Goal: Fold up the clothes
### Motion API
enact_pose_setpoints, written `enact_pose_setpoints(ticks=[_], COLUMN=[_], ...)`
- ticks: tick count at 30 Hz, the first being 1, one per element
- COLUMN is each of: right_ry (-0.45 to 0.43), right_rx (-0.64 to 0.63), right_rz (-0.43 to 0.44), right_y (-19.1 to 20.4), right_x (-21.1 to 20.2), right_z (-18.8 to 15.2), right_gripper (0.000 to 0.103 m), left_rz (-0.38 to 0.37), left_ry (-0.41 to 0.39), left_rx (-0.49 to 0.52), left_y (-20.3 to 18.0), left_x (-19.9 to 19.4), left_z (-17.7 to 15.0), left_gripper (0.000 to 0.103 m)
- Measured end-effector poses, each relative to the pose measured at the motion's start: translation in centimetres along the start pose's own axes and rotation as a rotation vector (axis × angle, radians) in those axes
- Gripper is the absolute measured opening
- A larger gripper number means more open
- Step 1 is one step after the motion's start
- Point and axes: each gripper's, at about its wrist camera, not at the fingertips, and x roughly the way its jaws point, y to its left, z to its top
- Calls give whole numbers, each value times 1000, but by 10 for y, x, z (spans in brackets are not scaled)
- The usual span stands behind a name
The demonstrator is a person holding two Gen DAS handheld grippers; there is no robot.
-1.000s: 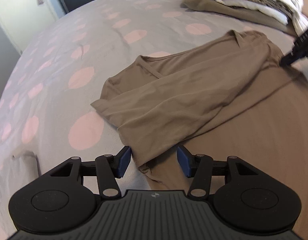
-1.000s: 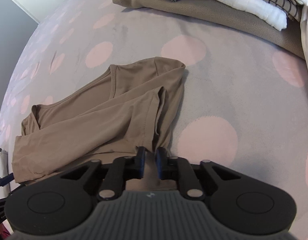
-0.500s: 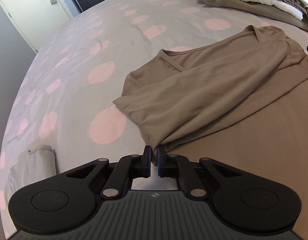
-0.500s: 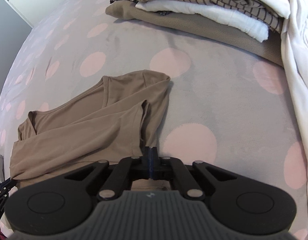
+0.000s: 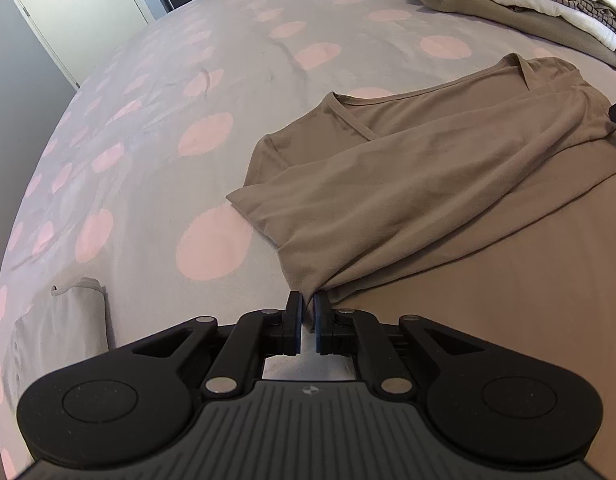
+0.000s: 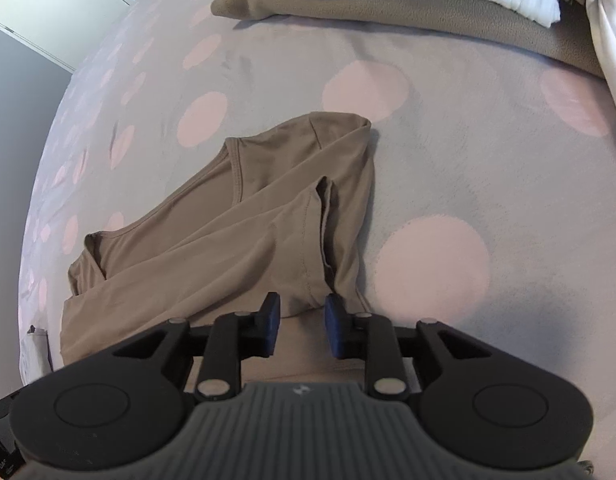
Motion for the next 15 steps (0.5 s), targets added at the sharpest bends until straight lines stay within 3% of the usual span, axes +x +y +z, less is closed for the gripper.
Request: enact_pose_setpoints(ticks=[7,13,15], right_ry=[45,7,0], right_rx=[56,115,113], right_rz=[-26,-14,-16], right_y=[-5,-13,-11], right_x=[13,13,12], right_z=[-1,4,5], right_gripper=[26,22,11], left_rz=[-11,-11,-11], left_ry=[8,14,14], left_rx=[-10,-17,-17], left_y=[4,4,3], left_x=[3,7,6], left_z=[1,3,3], left_gripper=[4,4,4])
